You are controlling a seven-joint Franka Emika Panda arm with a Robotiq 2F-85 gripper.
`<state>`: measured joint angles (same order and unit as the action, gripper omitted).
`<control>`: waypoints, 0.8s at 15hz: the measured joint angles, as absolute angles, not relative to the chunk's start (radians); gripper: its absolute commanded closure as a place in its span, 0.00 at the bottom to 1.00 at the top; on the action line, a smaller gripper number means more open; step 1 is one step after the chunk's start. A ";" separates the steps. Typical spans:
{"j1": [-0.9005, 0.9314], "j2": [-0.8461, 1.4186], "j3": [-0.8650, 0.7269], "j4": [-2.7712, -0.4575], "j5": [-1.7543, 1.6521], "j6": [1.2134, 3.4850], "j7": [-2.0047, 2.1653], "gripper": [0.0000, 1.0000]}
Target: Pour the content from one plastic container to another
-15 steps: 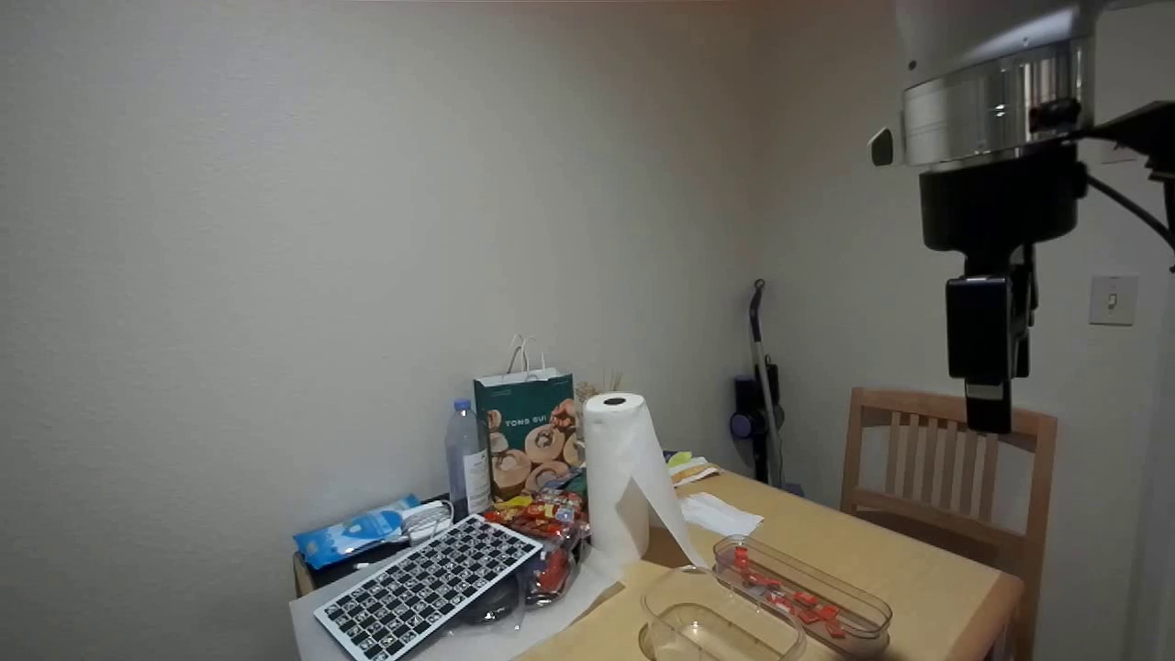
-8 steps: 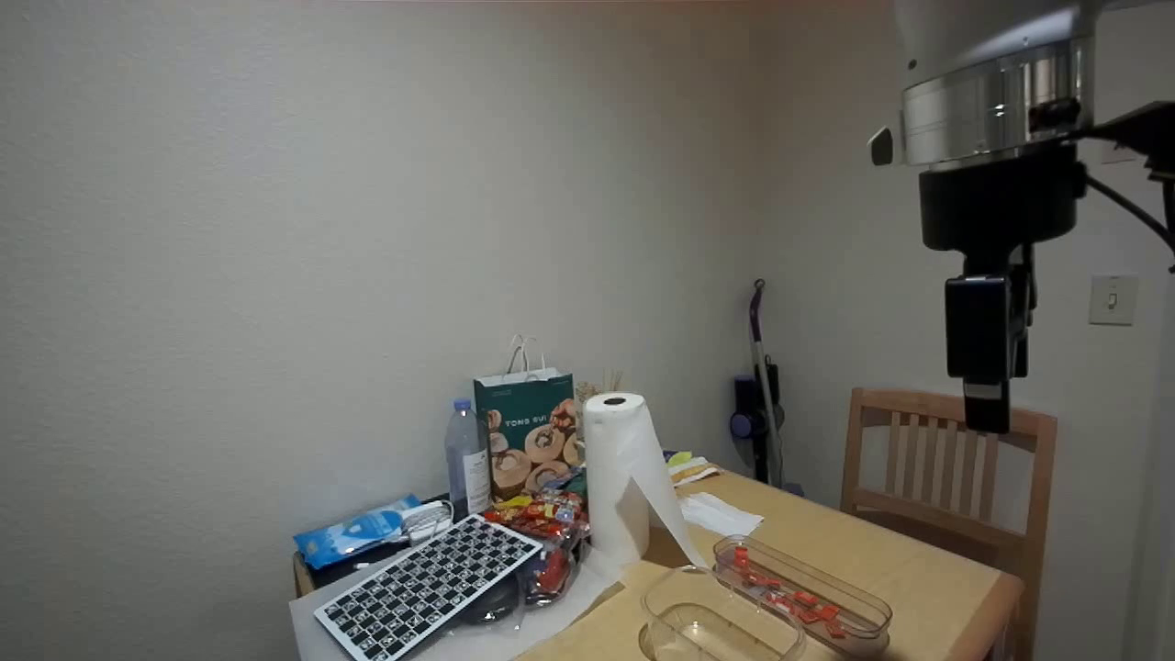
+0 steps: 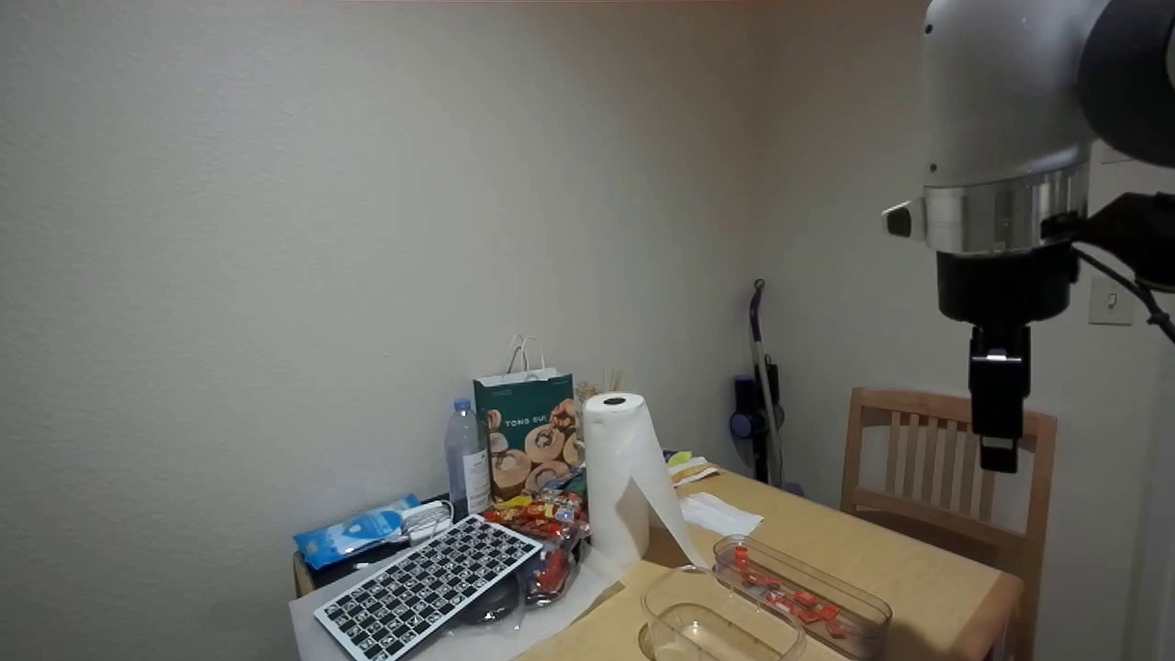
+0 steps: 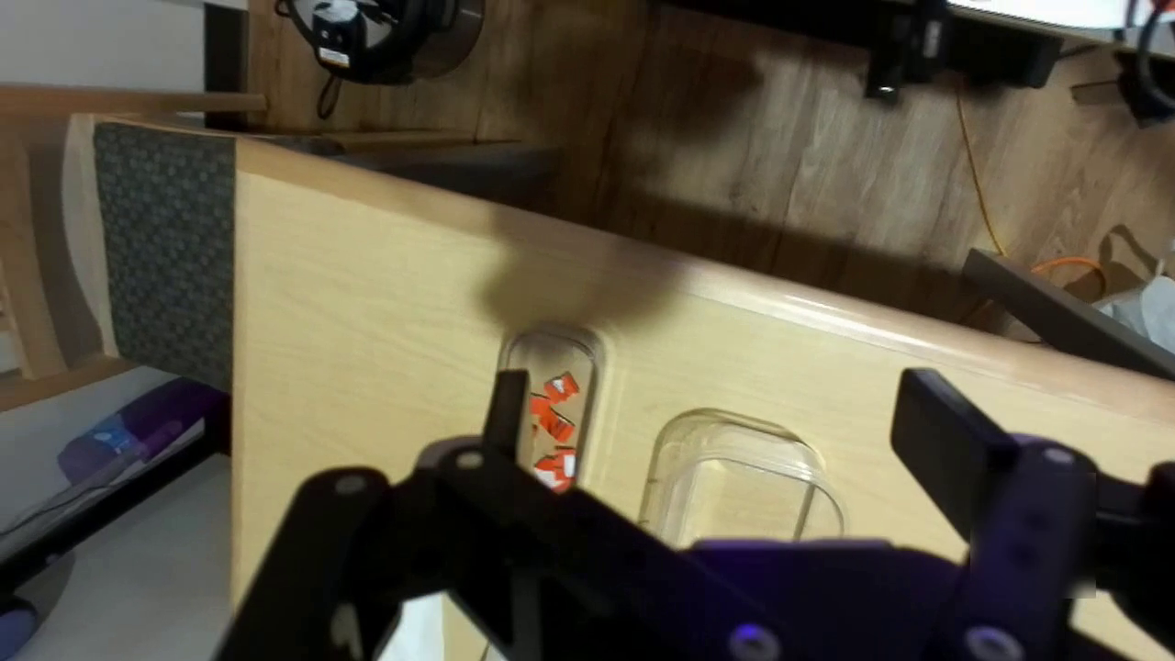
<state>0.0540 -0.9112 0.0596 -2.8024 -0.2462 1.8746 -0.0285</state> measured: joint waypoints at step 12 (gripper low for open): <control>-0.057 -0.796 -0.011 -2.795 -0.368 1.923 -0.030 0.00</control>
